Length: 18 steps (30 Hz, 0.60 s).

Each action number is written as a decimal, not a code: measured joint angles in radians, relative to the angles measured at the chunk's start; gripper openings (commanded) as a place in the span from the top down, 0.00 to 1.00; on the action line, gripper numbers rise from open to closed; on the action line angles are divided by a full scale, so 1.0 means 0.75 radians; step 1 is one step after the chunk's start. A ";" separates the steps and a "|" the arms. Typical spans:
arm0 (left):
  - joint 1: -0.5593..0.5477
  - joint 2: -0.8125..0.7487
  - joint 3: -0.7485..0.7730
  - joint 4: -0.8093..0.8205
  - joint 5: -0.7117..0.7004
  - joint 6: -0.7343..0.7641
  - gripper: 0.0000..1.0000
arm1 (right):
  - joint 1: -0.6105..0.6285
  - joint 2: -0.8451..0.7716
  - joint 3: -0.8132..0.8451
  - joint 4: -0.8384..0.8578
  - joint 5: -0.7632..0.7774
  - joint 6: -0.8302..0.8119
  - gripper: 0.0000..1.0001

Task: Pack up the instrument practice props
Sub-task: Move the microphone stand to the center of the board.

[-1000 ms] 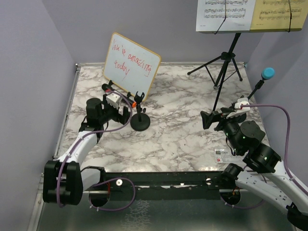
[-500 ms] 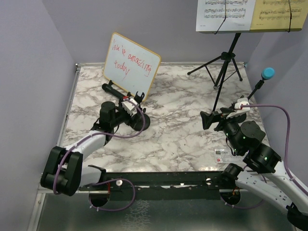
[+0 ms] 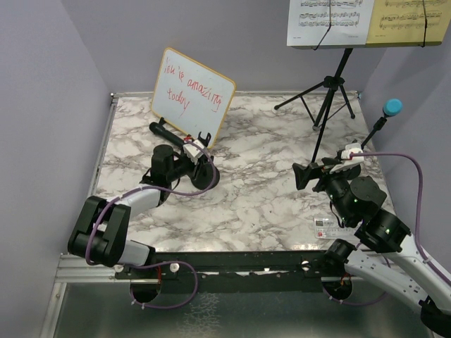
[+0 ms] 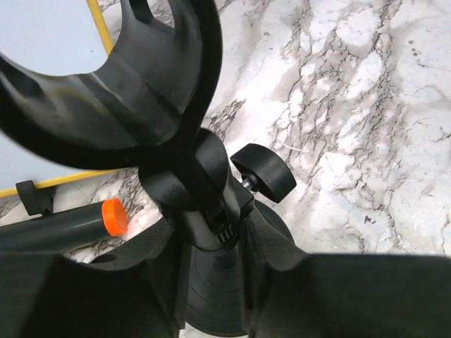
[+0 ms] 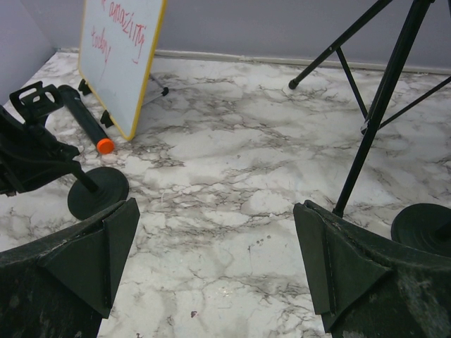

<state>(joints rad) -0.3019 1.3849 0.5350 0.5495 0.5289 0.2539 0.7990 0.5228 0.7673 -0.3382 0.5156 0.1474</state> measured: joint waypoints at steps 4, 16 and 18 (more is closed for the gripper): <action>-0.002 0.011 0.002 0.015 0.027 -0.028 0.96 | 0.000 0.003 0.000 -0.001 0.001 -0.001 0.00; 0.004 -0.295 -0.058 -0.283 -0.145 0.011 1.00 | 0.000 0.002 0.000 -0.001 0.003 0.000 0.00; 0.027 -0.330 -0.058 -0.327 -0.207 0.016 1.00 | 0.000 0.002 0.000 -0.001 0.003 0.000 0.00</action>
<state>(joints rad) -0.2817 1.1374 0.4911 0.3046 0.3740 0.2661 0.7990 0.5243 0.7673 -0.3386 0.5179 0.1474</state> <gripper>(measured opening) 0.317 0.997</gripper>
